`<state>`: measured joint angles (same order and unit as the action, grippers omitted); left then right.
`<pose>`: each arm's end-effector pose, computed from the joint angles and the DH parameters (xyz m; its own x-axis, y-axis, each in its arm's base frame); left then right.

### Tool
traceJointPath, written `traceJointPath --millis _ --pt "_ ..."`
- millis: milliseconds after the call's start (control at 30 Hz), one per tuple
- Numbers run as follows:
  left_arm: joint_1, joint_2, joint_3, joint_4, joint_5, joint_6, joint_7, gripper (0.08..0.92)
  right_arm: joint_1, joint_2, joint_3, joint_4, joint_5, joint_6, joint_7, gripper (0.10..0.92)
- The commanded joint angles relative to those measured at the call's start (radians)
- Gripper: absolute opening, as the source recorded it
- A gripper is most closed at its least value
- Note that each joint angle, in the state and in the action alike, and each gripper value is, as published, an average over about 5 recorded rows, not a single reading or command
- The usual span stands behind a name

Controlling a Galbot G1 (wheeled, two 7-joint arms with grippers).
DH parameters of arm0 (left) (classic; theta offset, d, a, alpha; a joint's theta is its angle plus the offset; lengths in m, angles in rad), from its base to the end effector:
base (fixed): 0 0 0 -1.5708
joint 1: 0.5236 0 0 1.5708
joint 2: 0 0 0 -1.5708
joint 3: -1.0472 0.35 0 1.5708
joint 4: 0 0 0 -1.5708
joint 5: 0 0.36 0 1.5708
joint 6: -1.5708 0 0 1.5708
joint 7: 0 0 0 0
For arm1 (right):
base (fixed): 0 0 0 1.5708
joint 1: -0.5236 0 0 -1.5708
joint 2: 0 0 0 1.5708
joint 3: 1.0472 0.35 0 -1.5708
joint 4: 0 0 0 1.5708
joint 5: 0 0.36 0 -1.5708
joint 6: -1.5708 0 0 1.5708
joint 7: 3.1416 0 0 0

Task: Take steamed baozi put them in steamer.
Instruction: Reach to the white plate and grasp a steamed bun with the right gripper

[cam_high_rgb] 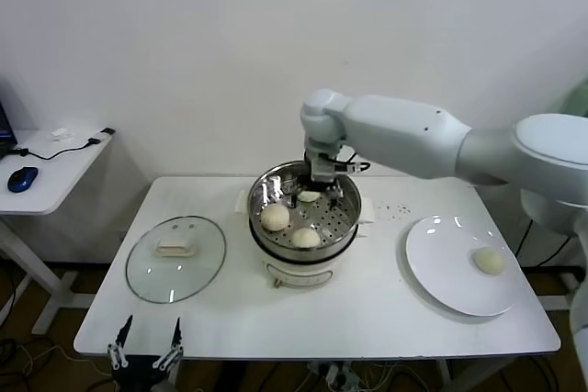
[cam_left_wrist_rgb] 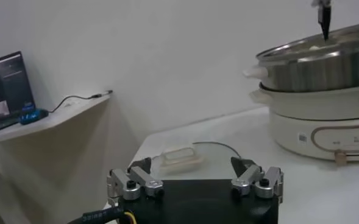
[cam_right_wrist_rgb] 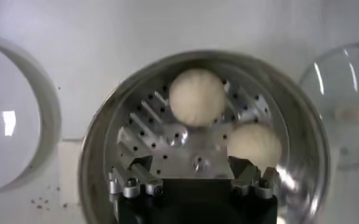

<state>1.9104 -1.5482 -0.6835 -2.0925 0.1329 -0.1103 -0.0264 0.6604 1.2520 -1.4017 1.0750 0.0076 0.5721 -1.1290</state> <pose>0.0715 0.0535 -0.3443 -0.9683 -0.1262 0.2155 -0.0666 0.9622 0.2641 0.5976 0.1186 -0.0287 -0.1272 -0.0973 0.9871 -0.2338 -0.9642 -0.1252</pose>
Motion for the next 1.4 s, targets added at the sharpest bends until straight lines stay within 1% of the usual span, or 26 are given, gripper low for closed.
traceJointPath --millis 33,167,267,400,500,567,667,767,867,1000,1133,1400 --pt "0.000 0.003 0.008 -0.009 -0.009 0.000 -0.001 0.823 0.168 -0.222 -0.165 -0.027 0.322 -0.418 0.071 0.823" --pt "0.000 0.003 0.019 -0.009 -0.010 0.000 -0.001 0.823 0.131 -0.379 -0.135 -0.002 0.434 -0.661 0.026 0.823" --pt "0.000 0.005 0.024 -0.009 -0.008 0.000 -0.001 0.823 0.066 -0.489 -0.081 -0.008 0.464 -0.757 0.017 0.823" --pt "-0.001 0.007 0.024 -0.009 -0.006 0.002 0.000 0.823 -0.075 -0.609 0.025 -0.034 0.399 -0.770 -0.011 0.823" --pt "-0.002 0.007 0.022 -0.010 -0.004 0.005 0.000 0.823 -0.205 -0.674 0.146 -0.056 0.298 -0.734 -0.044 0.823" --pt "-0.002 0.006 0.021 -0.010 0.000 0.007 0.000 0.823 -0.300 -0.701 0.243 -0.082 0.203 -0.691 -0.070 0.823" --pt "-0.002 0.003 0.021 -0.010 0.007 0.010 0.000 0.823 -0.431 -0.717 0.372 -0.126 0.071 -0.627 -0.104 0.823" --pt "-0.003 -0.001 0.021 -0.009 0.015 0.014 0.000 0.823 -0.552 -0.717 0.497 -0.168 -0.026 -0.569 -0.117 0.823" --pt "-0.005 -0.006 0.022 -0.006 0.022 0.017 0.000 0.823 -0.648 -0.699 0.622 -0.219 -0.101 -0.514 -0.110 0.823" --pt "-0.010 -0.013 0.026 -0.002 0.034 0.022 0.000 0.823 -0.704 -0.644 0.724 -0.305 -0.188 -0.455 -0.088 0.823" --pt "-0.012 -0.019 0.027 -0.001 0.045 0.024 0.000 0.823 -0.718 -0.598 0.755 -0.369 -0.244 -0.438 -0.084 0.823" --pt "-0.011 -0.019 0.015 0.003 0.045 0.022 -0.001 0.823 -0.720 -0.523 0.784 -0.447 -0.276 -0.430 -0.073 0.823"
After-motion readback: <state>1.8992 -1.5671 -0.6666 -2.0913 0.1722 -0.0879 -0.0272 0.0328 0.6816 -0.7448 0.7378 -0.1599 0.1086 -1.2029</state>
